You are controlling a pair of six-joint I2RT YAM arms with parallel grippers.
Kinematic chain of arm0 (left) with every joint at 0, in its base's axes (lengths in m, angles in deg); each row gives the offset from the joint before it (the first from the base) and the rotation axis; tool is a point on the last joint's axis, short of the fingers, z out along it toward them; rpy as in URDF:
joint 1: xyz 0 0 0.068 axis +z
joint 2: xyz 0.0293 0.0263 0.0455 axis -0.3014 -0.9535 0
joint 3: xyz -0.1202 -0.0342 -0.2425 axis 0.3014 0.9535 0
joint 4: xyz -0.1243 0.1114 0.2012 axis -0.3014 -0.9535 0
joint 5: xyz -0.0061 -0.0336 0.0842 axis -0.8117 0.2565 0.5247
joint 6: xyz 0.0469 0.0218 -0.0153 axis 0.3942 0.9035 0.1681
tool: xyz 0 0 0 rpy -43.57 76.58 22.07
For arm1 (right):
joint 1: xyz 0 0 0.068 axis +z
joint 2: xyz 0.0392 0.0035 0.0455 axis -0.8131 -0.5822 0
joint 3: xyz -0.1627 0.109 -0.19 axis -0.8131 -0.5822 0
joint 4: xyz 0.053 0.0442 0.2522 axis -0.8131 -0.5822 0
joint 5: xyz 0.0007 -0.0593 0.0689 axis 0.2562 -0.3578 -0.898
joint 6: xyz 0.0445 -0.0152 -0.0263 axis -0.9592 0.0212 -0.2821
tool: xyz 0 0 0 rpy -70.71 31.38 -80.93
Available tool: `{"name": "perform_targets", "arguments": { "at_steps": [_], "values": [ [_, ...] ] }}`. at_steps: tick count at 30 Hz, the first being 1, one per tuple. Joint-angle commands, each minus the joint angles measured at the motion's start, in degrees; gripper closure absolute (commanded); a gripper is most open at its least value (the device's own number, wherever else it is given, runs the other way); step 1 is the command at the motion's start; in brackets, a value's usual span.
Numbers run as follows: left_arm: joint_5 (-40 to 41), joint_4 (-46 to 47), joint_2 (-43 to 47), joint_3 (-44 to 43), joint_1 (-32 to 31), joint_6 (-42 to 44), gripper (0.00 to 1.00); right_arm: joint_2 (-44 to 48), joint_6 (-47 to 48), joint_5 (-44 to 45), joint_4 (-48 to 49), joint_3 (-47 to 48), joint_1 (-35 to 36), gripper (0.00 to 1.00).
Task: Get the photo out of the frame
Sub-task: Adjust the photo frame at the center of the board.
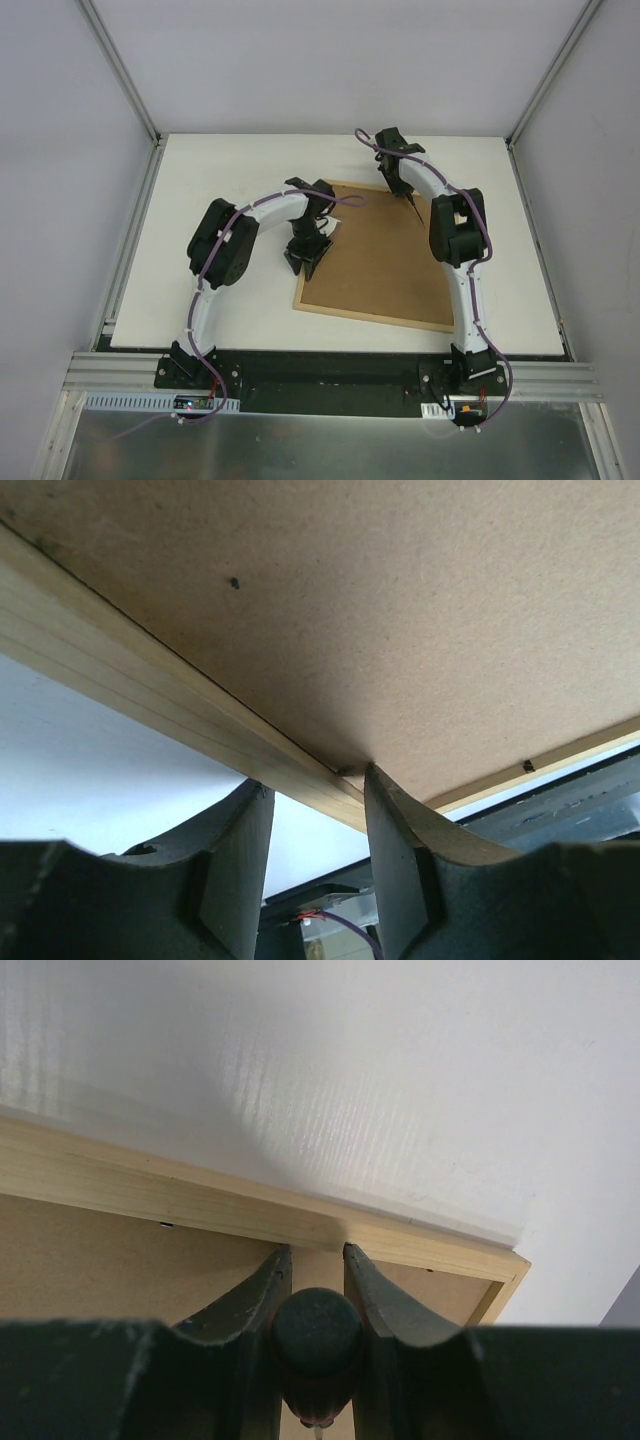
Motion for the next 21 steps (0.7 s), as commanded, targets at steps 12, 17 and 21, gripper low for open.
{"name": "perform_targets", "arguments": {
  "at_steps": [12,17,21],
  "values": [
    [-0.73,1.69,0.93,2.17,-0.36,-0.49,0.89,3.18,-1.01,-2.06,-1.25,-2.25,0.11,1.00],
    [-5.21,3.18,2.43,3.75,2.63,-0.49,1.00,3.18,-0.92,-2.50,-1.42,-1.99,0.11,1.00],
    [-11.71,5.11,3.92,5.95,5.97,-0.49,1.00,3.09,-0.84,-2.85,-1.86,-1.55,-0.06,1.00]
  ]
}}
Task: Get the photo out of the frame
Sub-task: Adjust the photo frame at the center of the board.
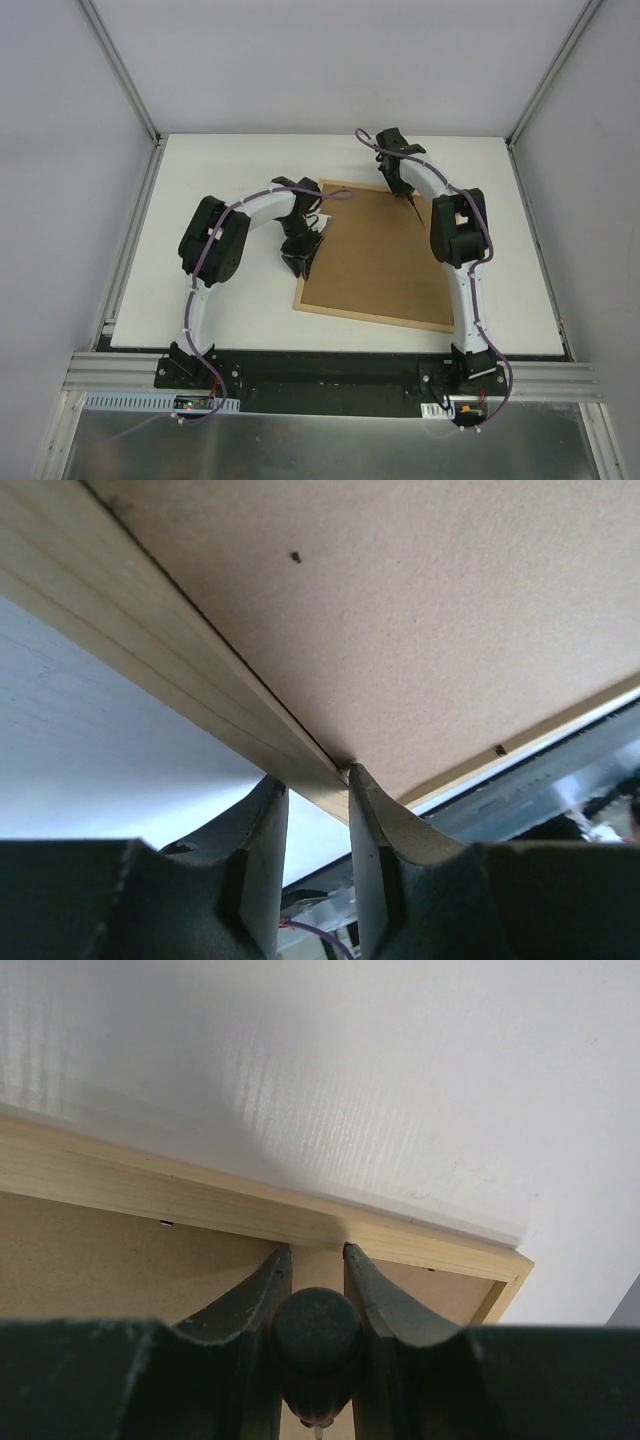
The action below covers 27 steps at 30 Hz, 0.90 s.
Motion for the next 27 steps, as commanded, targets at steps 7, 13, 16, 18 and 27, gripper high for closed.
{"name": "perform_targets", "arguments": {
  "at_steps": [7,13,16,18,27],
  "values": [
    [-16.42,5.92,3.87,5.88,8.42,0.86,1.00,1.55,-1.36,-3.58,-4.69,1.87,0.02,1.00],
    [-21.97,7.06,4.65,6.94,10.01,0.86,1.00,1.82,-1.89,-4.37,-5.66,2.40,0.02,1.00],
    [-21.80,7.06,5.18,6.59,10.01,0.86,1.00,2.08,-2.07,-4.37,-5.75,2.32,0.02,1.00],
    [-17.96,6.98,5.62,5.97,9.66,-0.88,0.90,2.34,-2.15,-4.20,-5.83,2.32,0.02,1.00],
    [-3.70,3.64,6.24,3.07,4.57,-1.77,0.48,2.08,-2.68,-1.39,-5.13,2.05,0.11,1.00]
  ]
}}
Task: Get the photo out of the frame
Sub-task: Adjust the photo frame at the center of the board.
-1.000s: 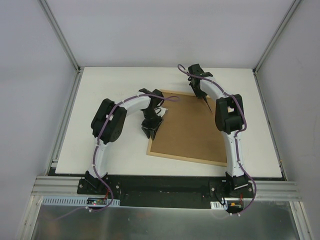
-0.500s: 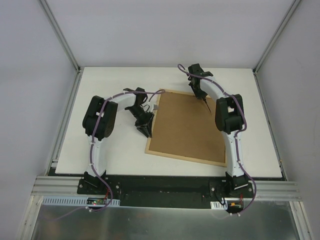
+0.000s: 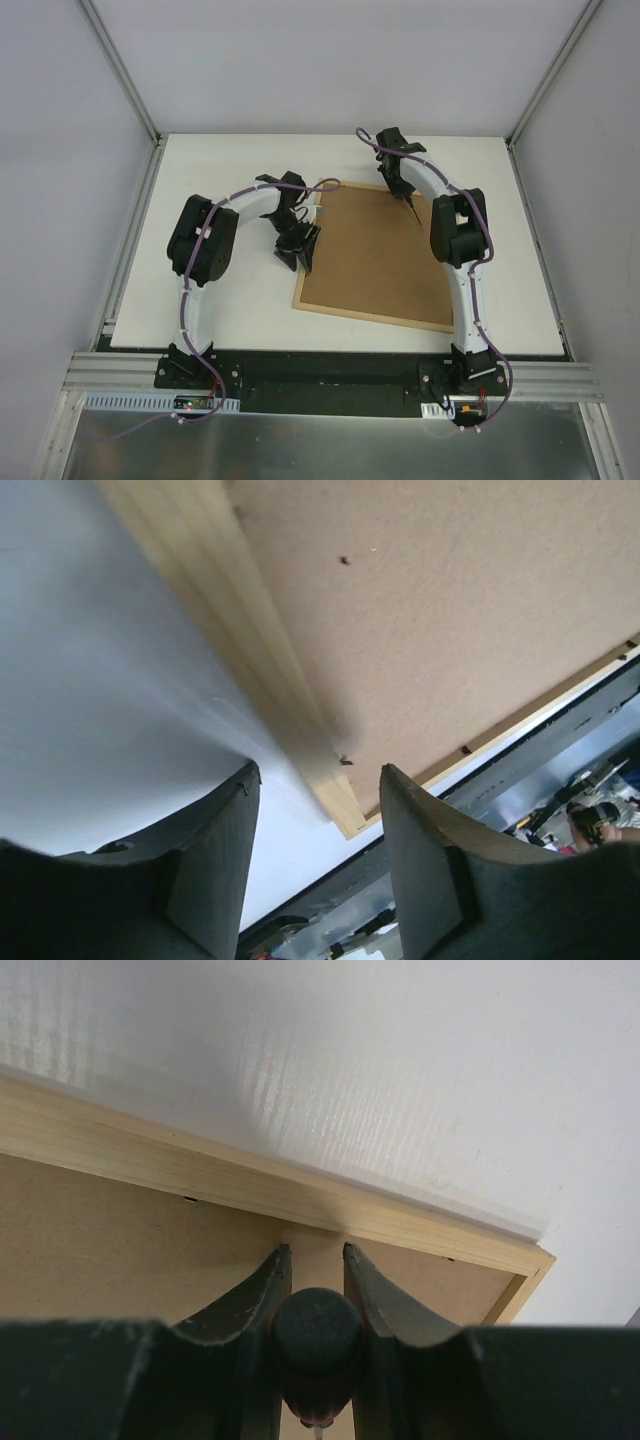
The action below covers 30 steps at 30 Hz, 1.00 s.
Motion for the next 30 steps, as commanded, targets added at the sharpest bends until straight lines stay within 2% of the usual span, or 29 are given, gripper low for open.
{"name": "perform_targets", "arguments": {
  "at_steps": [1,5,9,13,17,24,25,30],
  "values": [
    [7.34,-3.38,3.33,-1.63,-2.49,-0.29,0.44,1.99,-1.63,1.09,-2.14,0.81,0.02,1.00],
    [11.82,-3.82,4.21,-0.84,-5.04,-0.37,0.36,1.82,-1.63,2.23,-1.52,0.28,0.20,1.00],
    [16.13,-3.65,3.51,-0.92,-7.42,-0.73,0.35,2.17,-2.07,2.06,-0.99,-0.34,0.20,1.00],
    [17.55,-3.99,0.70,-2.85,-7.51,-1.43,0.44,2.78,-2.07,1.88,-0.47,-1.57,0.29,1.00],
    [16.93,-4.35,-1.23,-4.88,-7.68,-1.69,0.58,3.31,-2.07,1.62,-0.20,-2.45,0.38,1.00],
    [16.14,-4.52,-1.24,-5.23,-8.91,-1.52,0.63,3.75,-1.81,1.18,0.41,-3.06,0.64,1.00],
    [16.05,-4.52,-1.24,-5.23,-9.09,-1.52,0.67,3.75,-1.72,1.18,0.24,-2.98,0.73,1.00],
    [12.46,-4.44,0.16,-4.53,-8.83,-1.17,1.00,3.40,-1.46,1.44,0.24,-2.54,0.81,1.00]
  ]
}}
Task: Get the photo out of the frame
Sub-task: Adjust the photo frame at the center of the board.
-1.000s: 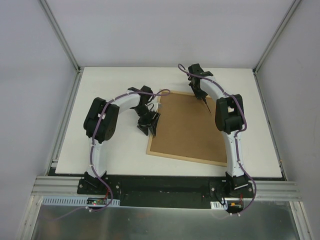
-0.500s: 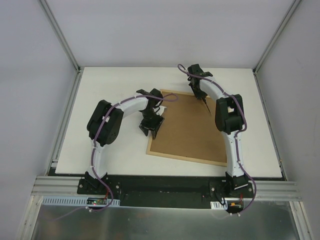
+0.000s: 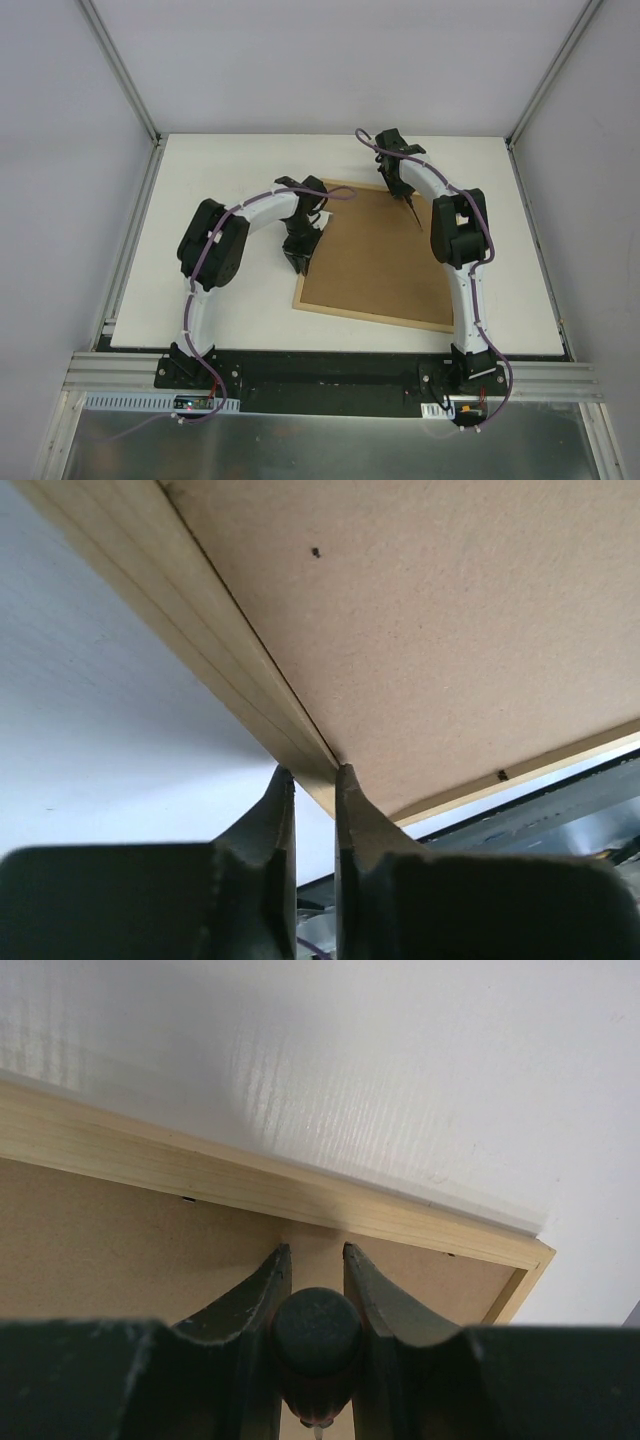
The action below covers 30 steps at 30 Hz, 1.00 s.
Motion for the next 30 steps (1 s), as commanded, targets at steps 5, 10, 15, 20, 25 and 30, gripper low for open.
{"name": "perform_targets", "arguments": {
  "at_steps": [5,10,15,20,25,30],
  "values": [
    [-8.31,1.12,1.20,0.28,0.90,1.92,1.00,2.04,-0.10,0.48,-1.95,-0.02,0.49,1.00],
    [-12.09,2.44,2.25,1.34,2.75,2.18,1.00,2.04,-0.63,-0.57,-2.48,0.16,0.49,1.00],
    [-15.53,2.53,3.39,0.02,6.44,2.18,0.77,4.93,-1.07,-6.09,-3.88,-0.19,0.22,1.00],
    [-13.61,2.70,6.73,-0.68,8.73,3.32,0.62,13.89,0.60,-11.38,-6.25,-2.92,-0.21,1.00],
    [-4.99,3.05,6.21,-3.23,7.94,3.94,0.58,23.73,4.81,-11.13,-15.56,-8.09,-2.58,1.00],
    [-0.85,3.85,4.10,-7.09,5.83,3.68,0.55,32.44,8.68,-9.37,-19.96,-21.79,-10.57,1.00]
  ]
}}
